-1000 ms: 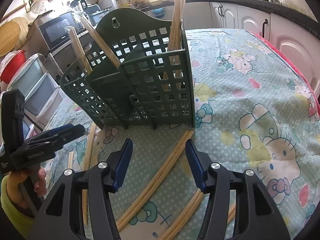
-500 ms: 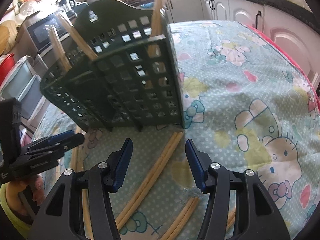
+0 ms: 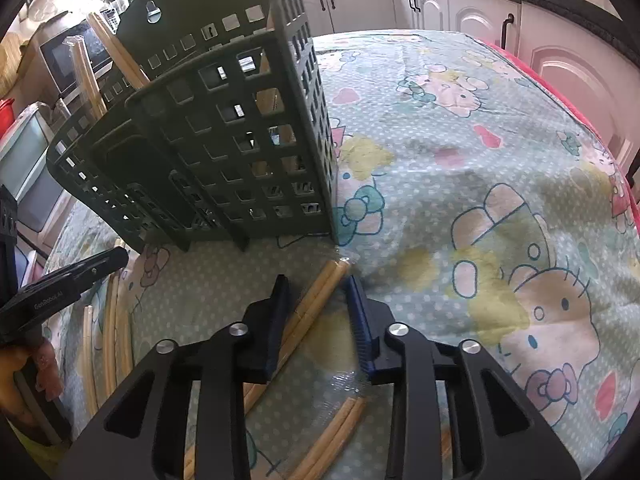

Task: Organize utensils
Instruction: 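Close the left gripper on a chopstick while the right gripper grasps another chopstick, then lift the chopsticks with both grippers and carry them above the green basket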

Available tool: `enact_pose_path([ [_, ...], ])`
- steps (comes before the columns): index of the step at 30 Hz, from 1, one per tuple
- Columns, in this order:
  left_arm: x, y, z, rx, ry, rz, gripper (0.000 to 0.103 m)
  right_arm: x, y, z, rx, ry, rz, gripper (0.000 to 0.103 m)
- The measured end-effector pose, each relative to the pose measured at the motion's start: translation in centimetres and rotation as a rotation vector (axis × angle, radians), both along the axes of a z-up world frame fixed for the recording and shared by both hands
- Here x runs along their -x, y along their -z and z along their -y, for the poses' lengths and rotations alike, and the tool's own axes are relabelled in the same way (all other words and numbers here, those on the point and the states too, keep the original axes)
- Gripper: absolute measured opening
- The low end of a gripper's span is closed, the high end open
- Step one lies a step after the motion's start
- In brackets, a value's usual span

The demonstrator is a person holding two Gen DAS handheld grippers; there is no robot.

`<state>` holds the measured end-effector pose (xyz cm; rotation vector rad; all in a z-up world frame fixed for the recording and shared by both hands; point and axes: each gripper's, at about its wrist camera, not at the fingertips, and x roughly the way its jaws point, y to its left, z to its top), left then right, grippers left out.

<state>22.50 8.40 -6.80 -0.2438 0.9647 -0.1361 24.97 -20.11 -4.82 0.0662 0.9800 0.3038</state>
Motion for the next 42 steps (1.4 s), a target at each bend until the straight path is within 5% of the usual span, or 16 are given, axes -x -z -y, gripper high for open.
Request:
enact_pose_path([
  [12,0.8,-2.3,-1.0,0.108,-0.013,0.051,0.007,-1.2,-0.5,3.9,-0.223,0.037,-0.031,0.013],
  [27,4.3,-10.0,1.5,0.178,0.066,0.235,0.004,2.5,-7.8,4.9,-0.343,-0.037,0.156,0.008],
  [42,5.9,-13.6,2.8,0.227,0.127,0.326,0.003,5.7,-13.4,6.8,-0.368,-0.06,0.336,0.006],
])
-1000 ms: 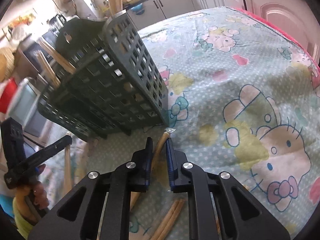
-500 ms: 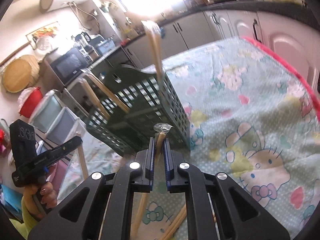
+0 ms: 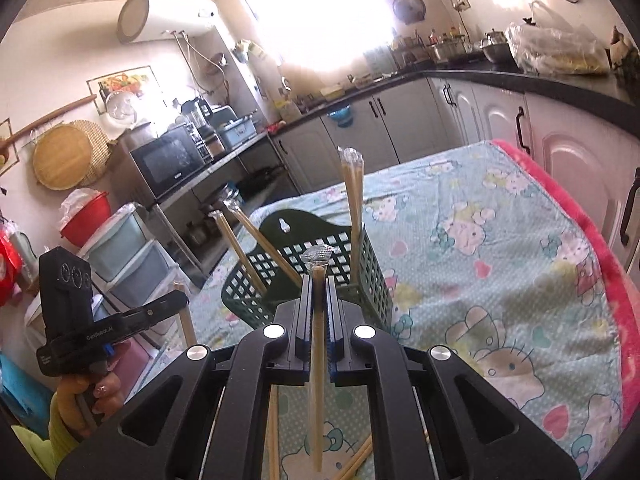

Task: Organize utensils
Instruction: 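Lift the chopsticks with both grippers and carry them above the green basket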

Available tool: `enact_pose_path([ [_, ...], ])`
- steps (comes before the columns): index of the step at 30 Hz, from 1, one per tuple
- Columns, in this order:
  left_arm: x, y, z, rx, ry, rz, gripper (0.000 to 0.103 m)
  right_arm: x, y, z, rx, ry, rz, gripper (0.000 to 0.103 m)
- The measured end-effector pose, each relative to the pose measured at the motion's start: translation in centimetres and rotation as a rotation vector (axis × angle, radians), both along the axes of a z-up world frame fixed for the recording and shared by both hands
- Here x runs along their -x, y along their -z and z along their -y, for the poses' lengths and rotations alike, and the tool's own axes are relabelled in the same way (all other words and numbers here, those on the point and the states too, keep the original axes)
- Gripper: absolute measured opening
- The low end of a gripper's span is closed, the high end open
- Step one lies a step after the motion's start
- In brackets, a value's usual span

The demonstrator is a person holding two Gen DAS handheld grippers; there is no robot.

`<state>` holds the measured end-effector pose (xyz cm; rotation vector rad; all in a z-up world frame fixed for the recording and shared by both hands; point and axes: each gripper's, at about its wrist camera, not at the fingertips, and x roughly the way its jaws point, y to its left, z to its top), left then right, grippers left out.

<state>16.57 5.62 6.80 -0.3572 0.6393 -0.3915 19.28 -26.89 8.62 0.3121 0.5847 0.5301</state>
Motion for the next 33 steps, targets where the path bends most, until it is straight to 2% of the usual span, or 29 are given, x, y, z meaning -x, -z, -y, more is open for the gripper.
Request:
enact_pose_path([
  [15,0.0,-2.5,1.6,0.003,0.021,0.071,0.003,1.1,-2.1,1.2,-0.013,0.056,0.098,0.006],
  [24,-0.8,-5.7,2.6,-0.019,0.032,0.154,0.003,0.7,-4.1,0.6,-0.018,0.055,0.159,0.006],
  [33,-1.5,-8.7,1.9,-0.045,-0.013,0.232,0.003,0.3,-6.5,-0.7,-0.024,0.044,0.229,0.006],
])
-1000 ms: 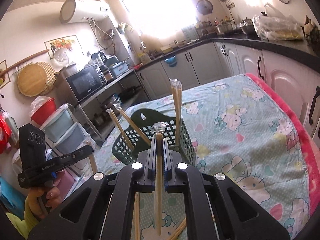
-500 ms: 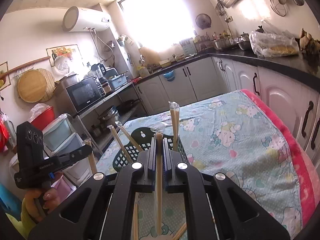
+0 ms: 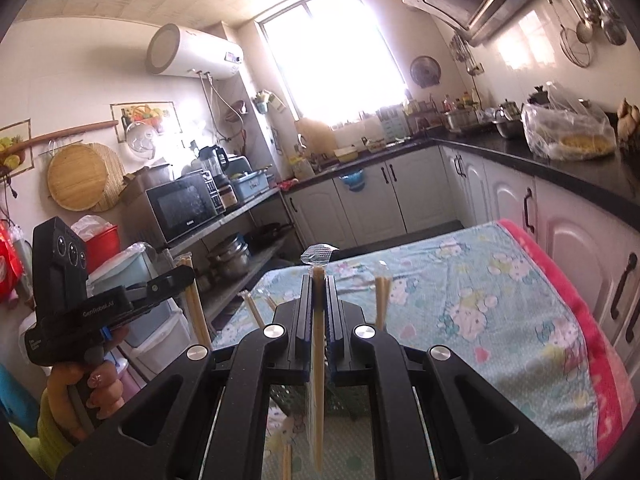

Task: Organize utensils
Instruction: 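Lift the chopsticks with both grippers and carry them above the green basket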

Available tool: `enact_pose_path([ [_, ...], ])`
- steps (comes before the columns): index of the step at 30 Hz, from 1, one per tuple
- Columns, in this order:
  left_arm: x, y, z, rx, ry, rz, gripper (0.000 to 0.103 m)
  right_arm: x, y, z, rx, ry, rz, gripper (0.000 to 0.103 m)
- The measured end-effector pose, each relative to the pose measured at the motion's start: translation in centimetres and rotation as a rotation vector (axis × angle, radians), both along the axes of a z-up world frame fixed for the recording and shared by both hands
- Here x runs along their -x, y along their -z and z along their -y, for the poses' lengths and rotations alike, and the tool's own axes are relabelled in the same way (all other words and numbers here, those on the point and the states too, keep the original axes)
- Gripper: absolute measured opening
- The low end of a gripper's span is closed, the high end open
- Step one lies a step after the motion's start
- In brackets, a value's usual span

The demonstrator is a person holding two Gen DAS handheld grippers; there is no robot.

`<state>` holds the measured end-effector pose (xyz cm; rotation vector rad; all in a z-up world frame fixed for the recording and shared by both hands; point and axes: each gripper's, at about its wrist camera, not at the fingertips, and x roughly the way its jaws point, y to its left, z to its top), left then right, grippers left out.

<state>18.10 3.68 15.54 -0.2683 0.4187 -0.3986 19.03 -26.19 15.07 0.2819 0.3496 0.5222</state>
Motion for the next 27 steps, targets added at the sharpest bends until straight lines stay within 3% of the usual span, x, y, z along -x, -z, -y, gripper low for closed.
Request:
enact_pose_path([
  [12,-1.1,-3.0,-1.0,-0.011,-0.061,0.077,0.003,-1.1,-2.0,-2.0,-0.001,-0.007,0.056,0.006],
  [27,-2.8,-4.7,-1.7,-0.017,-0.152,0.139,0.003,-2.3,-4.5,-3.7,0.001,0.006,0.132,0.006],
])
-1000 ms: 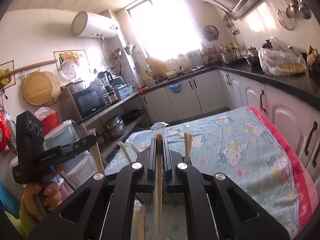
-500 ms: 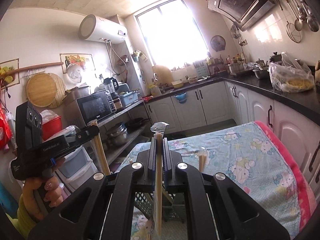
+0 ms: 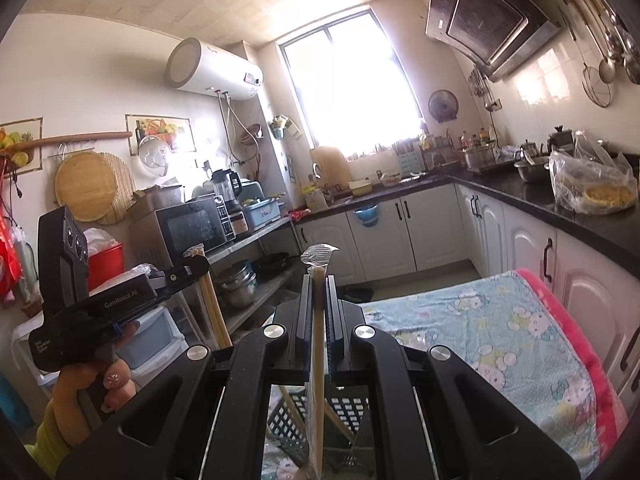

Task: Organize utensils
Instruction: 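Lift the chopsticks with both grippers and carry them above the green basket, then lower the held chopsticks into the basket openings with both grippers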

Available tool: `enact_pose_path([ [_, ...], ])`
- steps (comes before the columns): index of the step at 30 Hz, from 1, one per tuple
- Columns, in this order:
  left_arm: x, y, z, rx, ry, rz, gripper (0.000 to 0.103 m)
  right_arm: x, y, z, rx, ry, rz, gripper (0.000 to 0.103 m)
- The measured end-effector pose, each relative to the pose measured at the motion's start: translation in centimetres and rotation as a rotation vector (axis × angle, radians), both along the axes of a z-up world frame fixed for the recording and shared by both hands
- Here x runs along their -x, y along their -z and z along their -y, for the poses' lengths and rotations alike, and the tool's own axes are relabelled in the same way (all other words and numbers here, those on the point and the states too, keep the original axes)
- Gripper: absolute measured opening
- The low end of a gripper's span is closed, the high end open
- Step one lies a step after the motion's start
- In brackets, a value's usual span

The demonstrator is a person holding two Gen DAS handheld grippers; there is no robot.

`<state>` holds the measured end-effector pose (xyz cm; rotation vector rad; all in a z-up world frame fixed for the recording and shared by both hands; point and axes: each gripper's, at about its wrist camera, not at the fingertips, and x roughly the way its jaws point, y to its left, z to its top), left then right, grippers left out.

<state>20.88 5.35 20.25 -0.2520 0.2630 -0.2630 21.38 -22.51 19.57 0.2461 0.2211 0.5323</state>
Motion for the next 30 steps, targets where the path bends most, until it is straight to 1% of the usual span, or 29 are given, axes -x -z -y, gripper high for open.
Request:
enact_pose_path([
  [9,-0.9,-0.3,-0.1,-0.005,-0.057,0.039,0.003,-1.3,-0.8,-0.2,-0.007,0.034,0.03,0.006],
  [15,-1.9,0.6,0.1,-0.011,-0.073,0.039,0.003,-2.2,-0.8,-0.6,-0.003,0.048,0.063,0.006],
  [20,-2.6,1.8,0.1,-0.014,-0.082,0.028,0.003,-3.0,0.0,-1.2,0.007,0.045,0.07,0.006],
  [30,-3.8,4.5,0.0,-0.014,-0.086,-0.018,0.003,-3.8,2.2,-2.1,0.034,0.046,0.08,0.006],
])
